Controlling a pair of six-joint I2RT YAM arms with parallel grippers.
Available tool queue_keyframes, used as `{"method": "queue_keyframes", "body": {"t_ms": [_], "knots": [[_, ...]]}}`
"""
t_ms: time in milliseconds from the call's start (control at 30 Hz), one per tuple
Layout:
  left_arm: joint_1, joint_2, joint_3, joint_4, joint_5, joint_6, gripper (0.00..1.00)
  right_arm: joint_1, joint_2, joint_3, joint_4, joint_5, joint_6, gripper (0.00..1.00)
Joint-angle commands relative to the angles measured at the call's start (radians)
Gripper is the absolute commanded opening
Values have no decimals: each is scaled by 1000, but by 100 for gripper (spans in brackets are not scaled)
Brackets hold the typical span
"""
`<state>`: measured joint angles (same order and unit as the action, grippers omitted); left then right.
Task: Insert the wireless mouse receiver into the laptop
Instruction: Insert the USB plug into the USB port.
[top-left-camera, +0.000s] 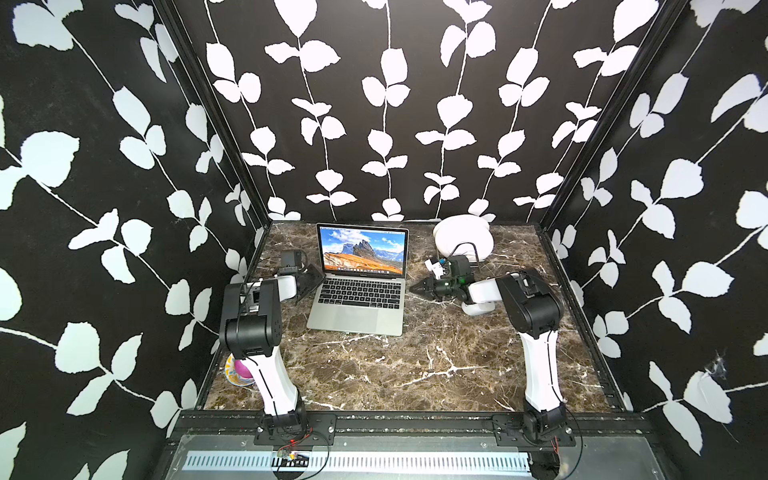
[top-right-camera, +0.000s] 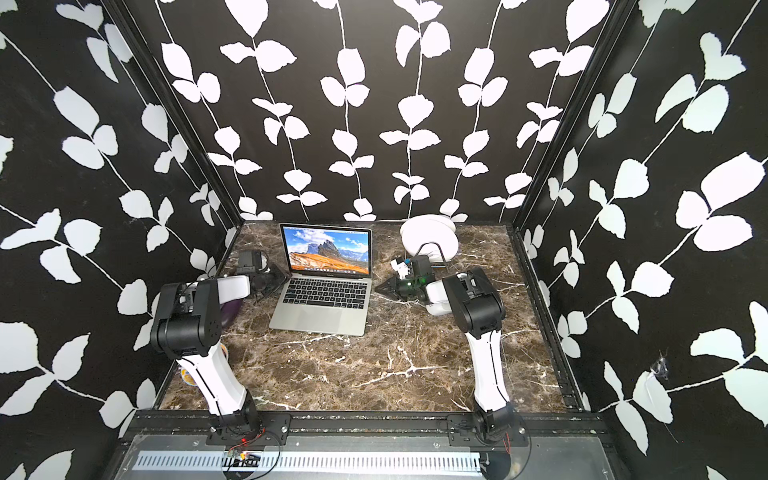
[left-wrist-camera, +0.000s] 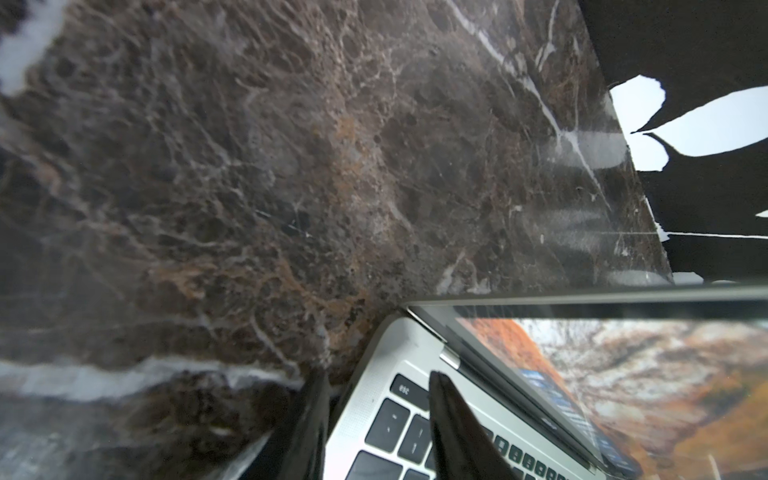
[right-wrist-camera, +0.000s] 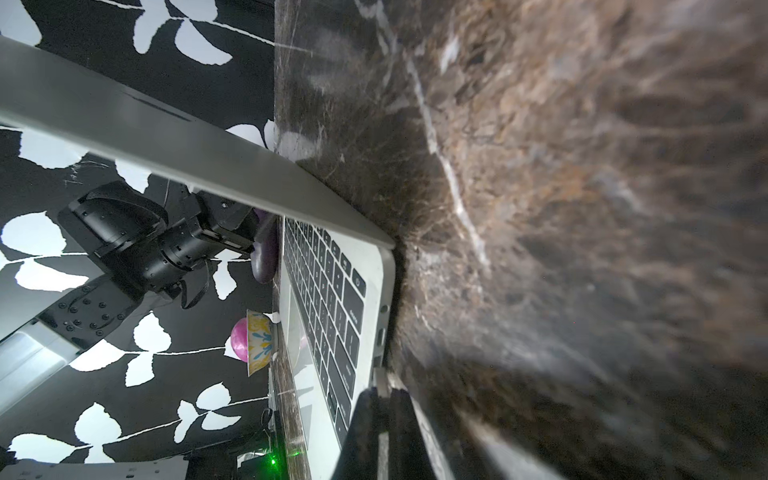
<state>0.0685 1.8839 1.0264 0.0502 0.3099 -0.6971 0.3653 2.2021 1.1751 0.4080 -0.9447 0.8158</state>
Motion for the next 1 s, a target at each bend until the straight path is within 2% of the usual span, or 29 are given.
{"method": "queue_keyframes", "body": {"t_ms": [0, 533, 967], "knots": [[-19, 55, -23, -133, 10, 13, 42, -8, 11, -15, -161, 21, -54, 0], [-20, 66, -17, -132, 20, 13, 42, -6, 70, 30, -79, 35, 47, 0], [-21, 67, -9, -136, 23, 15, 42, 2, 79, 44, -81, 6, 40, 0]]}}
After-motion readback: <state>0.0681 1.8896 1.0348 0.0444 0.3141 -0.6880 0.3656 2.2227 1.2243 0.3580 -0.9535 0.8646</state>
